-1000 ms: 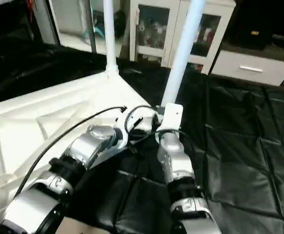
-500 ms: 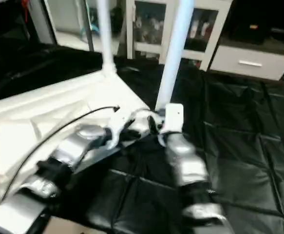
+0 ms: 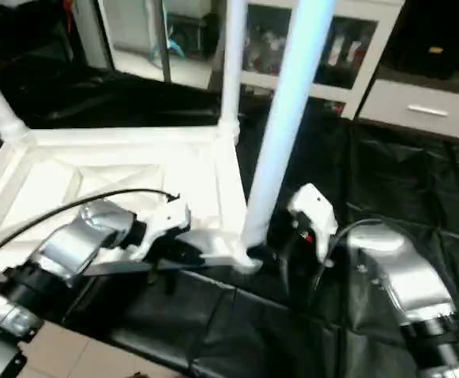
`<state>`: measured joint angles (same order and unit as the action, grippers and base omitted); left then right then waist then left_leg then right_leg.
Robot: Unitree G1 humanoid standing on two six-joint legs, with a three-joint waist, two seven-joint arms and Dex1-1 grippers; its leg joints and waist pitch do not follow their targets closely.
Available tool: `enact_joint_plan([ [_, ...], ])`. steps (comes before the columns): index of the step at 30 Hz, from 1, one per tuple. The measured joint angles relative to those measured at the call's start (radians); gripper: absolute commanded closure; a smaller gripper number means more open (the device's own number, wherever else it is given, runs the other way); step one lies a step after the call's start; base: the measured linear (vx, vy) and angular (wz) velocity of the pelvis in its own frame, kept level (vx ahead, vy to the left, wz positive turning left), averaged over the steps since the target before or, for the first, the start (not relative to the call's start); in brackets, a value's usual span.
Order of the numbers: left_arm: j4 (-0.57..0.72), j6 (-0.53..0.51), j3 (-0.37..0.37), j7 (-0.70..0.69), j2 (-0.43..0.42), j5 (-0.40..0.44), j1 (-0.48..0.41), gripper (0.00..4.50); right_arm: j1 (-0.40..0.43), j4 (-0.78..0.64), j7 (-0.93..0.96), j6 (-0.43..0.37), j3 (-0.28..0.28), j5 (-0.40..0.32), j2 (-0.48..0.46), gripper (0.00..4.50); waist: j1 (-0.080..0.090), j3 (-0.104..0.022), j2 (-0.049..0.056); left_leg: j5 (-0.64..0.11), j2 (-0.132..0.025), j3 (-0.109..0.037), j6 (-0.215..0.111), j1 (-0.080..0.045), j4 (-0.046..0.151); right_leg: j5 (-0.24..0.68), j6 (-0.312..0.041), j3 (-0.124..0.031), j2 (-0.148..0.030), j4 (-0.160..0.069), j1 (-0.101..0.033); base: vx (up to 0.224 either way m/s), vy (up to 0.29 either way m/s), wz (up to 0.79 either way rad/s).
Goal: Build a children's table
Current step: Rotate leg to tighten
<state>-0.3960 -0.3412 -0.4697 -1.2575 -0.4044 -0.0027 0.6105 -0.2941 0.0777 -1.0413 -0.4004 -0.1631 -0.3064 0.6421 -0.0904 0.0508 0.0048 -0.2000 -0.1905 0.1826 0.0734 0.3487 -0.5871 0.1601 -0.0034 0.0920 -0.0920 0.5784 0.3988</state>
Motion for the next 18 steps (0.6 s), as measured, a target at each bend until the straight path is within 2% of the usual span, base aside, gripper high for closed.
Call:
enact_joint_plan([
  [8, -0.002, 0.009, -0.011, -0.002, 0.009, 0.01, 0.009, 4.5, -0.021, -0.005, -0.044, 0.015, -0.082, 0.046, 0.006, 0.06, -0.007, 0.0, 0.0, 0.001, 0.0, 0.0, -0.001, 0.001, -0.001, -0.003, -0.005, 0.0, 0.0, 0.001, 0.0, 0.0, 0.0, 0.0],
  [17, 0.009, 0.0, -0.011, -0.003, -0.006, 0.023, 0.009, 4.5, -0.082, 0.087, -0.009, 0.026, -0.113, 0.108, -0.052, 0.06, 0.001, 0.0, 0.0, 0.001, -0.001, 0.0, -0.001, 0.0, -0.002, -0.003, -0.005, -0.001, 0.0, 0.005, 0.0, 0.0, 0.0, 0.0],
  [18, 0.009, 0.0, -0.01, -0.002, -0.007, 0.026, 0.009, 4.5, -0.092, 0.099, -0.01, 0.026, -0.119, 0.109, -0.054, 0.21, 0.002, -0.001, 0.0, 0.001, -0.001, 0.0, -0.001, 0.0, -0.002, -0.003, -0.005, 0.0, 0.0, 0.005, 0.0, 0.0, 0.0, 0.0],
])
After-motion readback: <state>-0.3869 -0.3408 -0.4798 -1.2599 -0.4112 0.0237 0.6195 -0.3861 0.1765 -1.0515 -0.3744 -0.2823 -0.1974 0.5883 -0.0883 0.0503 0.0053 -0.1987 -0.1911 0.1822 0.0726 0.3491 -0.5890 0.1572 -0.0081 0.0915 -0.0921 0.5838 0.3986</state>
